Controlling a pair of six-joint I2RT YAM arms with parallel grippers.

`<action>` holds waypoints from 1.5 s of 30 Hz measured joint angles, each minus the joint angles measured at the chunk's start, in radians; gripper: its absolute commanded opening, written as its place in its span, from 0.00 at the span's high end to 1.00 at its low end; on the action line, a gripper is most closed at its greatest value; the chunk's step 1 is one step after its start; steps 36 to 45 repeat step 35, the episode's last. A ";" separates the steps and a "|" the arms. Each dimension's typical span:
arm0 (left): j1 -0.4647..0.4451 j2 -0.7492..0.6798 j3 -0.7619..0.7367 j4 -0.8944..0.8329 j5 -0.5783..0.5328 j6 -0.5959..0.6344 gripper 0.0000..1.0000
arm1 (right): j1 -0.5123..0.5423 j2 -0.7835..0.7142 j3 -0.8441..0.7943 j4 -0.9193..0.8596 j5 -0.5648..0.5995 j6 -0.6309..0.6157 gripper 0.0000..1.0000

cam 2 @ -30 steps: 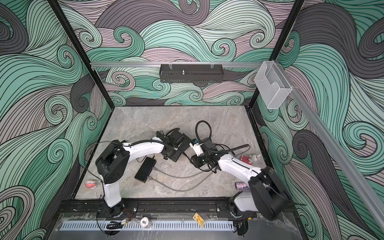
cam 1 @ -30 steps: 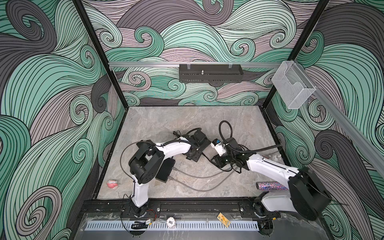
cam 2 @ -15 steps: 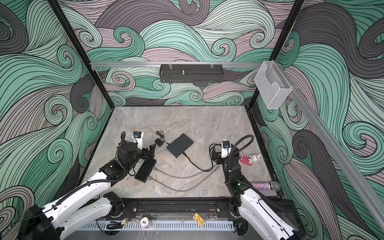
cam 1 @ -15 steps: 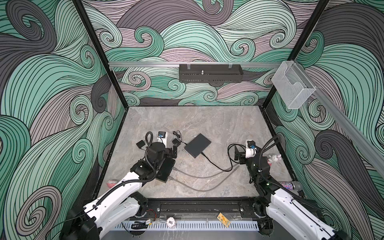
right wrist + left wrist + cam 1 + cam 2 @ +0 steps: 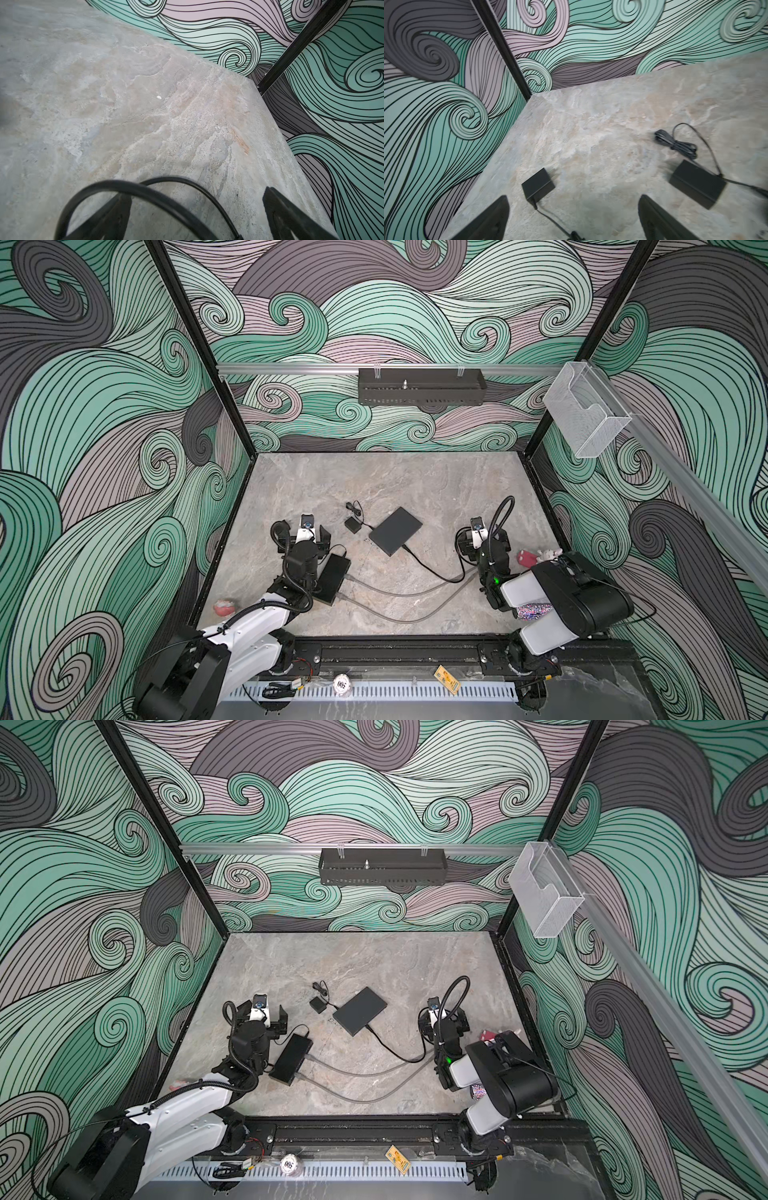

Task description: Insert the plug into the switch port

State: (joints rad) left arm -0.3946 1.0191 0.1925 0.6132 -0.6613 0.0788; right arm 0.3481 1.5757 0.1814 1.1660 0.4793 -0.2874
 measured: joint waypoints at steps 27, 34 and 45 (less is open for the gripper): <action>0.401 0.515 0.246 0.167 0.349 -0.159 0.01 | -0.297 -0.027 0.209 -0.312 -0.356 0.247 0.00; 0.401 0.515 0.245 0.102 0.359 -0.160 0.01 | -0.298 -0.027 0.211 -0.319 -0.389 0.245 0.00; 0.401 0.515 0.245 0.097 0.359 -0.160 0.01 | -0.299 -0.027 0.211 -0.319 -0.394 0.244 0.00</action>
